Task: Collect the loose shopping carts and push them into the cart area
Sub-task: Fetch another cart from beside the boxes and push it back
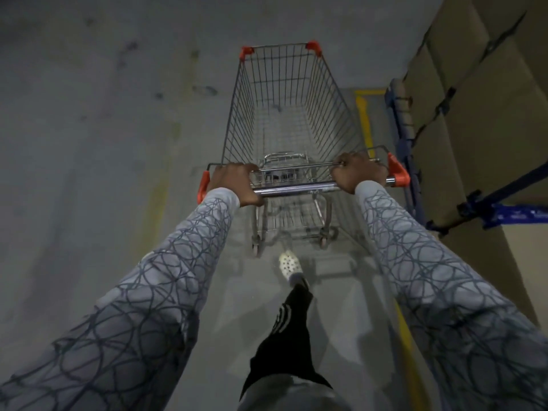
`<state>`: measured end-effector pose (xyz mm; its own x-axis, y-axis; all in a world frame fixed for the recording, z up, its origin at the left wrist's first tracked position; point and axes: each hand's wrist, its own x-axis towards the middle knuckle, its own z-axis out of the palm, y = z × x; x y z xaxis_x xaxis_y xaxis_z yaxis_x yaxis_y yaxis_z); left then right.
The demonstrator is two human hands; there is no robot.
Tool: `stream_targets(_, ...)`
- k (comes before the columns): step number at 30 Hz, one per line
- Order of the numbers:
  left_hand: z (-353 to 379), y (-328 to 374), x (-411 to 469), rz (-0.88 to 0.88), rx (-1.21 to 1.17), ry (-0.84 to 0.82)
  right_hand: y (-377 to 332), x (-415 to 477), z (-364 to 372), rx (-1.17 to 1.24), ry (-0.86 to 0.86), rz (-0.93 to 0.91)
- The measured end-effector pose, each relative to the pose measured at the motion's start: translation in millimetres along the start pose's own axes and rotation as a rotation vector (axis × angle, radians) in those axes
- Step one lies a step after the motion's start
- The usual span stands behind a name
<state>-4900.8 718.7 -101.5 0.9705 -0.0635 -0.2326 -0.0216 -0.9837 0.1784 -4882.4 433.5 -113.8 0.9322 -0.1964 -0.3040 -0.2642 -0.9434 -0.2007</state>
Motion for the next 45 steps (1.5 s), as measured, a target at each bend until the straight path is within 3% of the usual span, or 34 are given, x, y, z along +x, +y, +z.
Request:
stream_targets(9, -68.9, 22.2, 230.7, 0.042, 0.023, -0.053, -36.5, 204.1, -64.6, 0.06, -0.048, 0.015)
stream_targets(15, -85.9, 50.7, 346.1, 0.011, 0.004, -0.122, -43.0, 297.0, -101.2, 0.1, 0.172, 0.091)
stream_targets(18, -90.3, 60.7, 417.0, -0.009, -0.027, -0.129, -48.0, 360.2, -124.2, 0.082, 0.203, 0.099)
stream_targets(25, -126.2, 91.0, 601.4, -0.029, -0.038, -0.086, -65.6, 559.3, -175.6, 0.11, 0.269, 0.067)
stream_targets(32, -170.2, 104.3, 778.9, -0.078, -0.037, -0.065, -103.2, 753.2, -229.8, 0.102, 0.22, -0.007)
stream_targets(45, -255.4, 68.9, 1124.0, -0.089, 0.0, -0.021, -215.8, 1090.0, -295.0, 0.135, 0.226, -0.089)
